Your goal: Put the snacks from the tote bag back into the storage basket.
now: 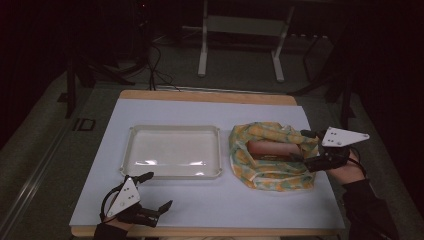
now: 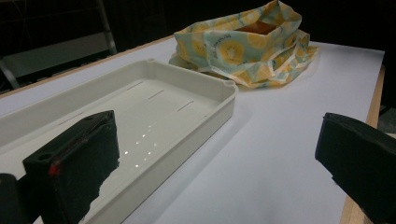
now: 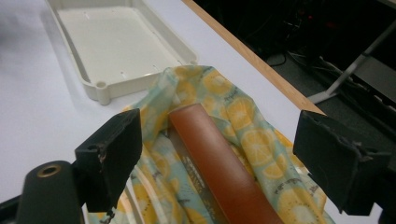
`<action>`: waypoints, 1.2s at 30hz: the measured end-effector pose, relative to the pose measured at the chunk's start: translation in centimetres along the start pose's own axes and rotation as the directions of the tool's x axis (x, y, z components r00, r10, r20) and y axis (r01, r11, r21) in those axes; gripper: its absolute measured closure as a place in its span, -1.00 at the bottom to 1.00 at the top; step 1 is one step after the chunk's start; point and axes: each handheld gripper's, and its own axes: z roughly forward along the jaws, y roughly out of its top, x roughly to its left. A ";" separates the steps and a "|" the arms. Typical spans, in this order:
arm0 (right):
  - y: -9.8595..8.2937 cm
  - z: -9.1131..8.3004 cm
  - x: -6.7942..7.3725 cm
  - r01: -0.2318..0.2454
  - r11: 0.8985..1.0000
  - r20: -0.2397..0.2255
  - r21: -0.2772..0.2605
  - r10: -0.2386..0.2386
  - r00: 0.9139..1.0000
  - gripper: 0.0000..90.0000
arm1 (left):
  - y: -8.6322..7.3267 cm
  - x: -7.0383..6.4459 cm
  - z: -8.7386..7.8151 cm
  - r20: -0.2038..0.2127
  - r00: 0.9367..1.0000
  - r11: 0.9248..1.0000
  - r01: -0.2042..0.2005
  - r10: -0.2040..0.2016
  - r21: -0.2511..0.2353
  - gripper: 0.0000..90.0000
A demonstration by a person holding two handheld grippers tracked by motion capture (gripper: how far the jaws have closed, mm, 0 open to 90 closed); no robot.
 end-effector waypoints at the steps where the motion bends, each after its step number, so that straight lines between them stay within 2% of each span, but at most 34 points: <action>1: 0.1 0.1 -0.2 -0.001 1.000 -0.004 0.008 0.001 1.000 -0.65 | 0.0 0.0 0.0 0.000 1.000 1.000 0.001 -0.001 0.000 -1.00; 9: 0.1 1.0 -2.0 -0.004 0.998 -0.006 0.062 0.005 1.000 -0.63 | 0.0 0.0 0.1 0.006 1.000 1.000 -0.008 0.008 0.000 -1.00; 13: -0.3 1.6 -2.9 -0.025 0.995 -0.021 0.093 0.027 0.999 -0.63 | 0.0 0.0 0.1 0.005 1.000 1.000 -0.009 0.009 0.003 -1.00; 19: -0.7 2.3 -3.7 -0.024 0.992 -0.037 0.125 0.029 0.999 -0.62 | 0.0 0.0 0.1 0.007 1.000 1.000 -0.011 0.011 0.007 -1.00; 21: -0.9 2.9 -4.0 -0.014 0.986 -0.059 0.166 0.024 0.998 -0.56 | 0.0 0.0 0.2 0.008 1.000 1.000 -0.009 0.009 0.008 -1.00; 24: -1.0 3.3 -4.1 -0.006 0.983 -0.066 0.185 0.019 0.998 -0.56 | -0.1 0.0 0.2 0.008 1.000 1.000 -0.009 0.009 0.009 -1.00; 28: -1.9 4.6 -4.4 -0.019 0.973 -0.088 0.232 0.041 0.995 -0.56 | -0.1 0.0 0.2 0.005 1.000 1.000 -0.007 0.007 0.010 -1.00; 30: -2.1 4.9 -4.4 -0.013 0.970 -0.089 0.243 0.035 0.995 -0.56 | -0.1 0.0 0.2 0.006 1.000 1.000 -0.006 0.006 0.012 -1.00; 31: -2.5 5.6 -4.3 0.004 0.962 -0.101 0.274 0.024 0.995 -0.56 | -0.1 0.0 0.2 0.005 1.000 1.000 -0.007 0.007 0.012 -1.00; 35: -3.2 6.7 -4.2 0.062 0.943 -0.109 0.325 -0.028 0.994 -0.52 | -0.1 0.1 0.2 0.005 1.000 1.000 -0.010 0.010 0.016 -1.00; 36: -3.2 6.7 -4.2 0.062 0.943 -0.109 0.325 -0.028 0.994 -0.52 | -0.1 0.1 0.2 0.006 1.000 1.000 -0.010 0.010 0.017 -1.00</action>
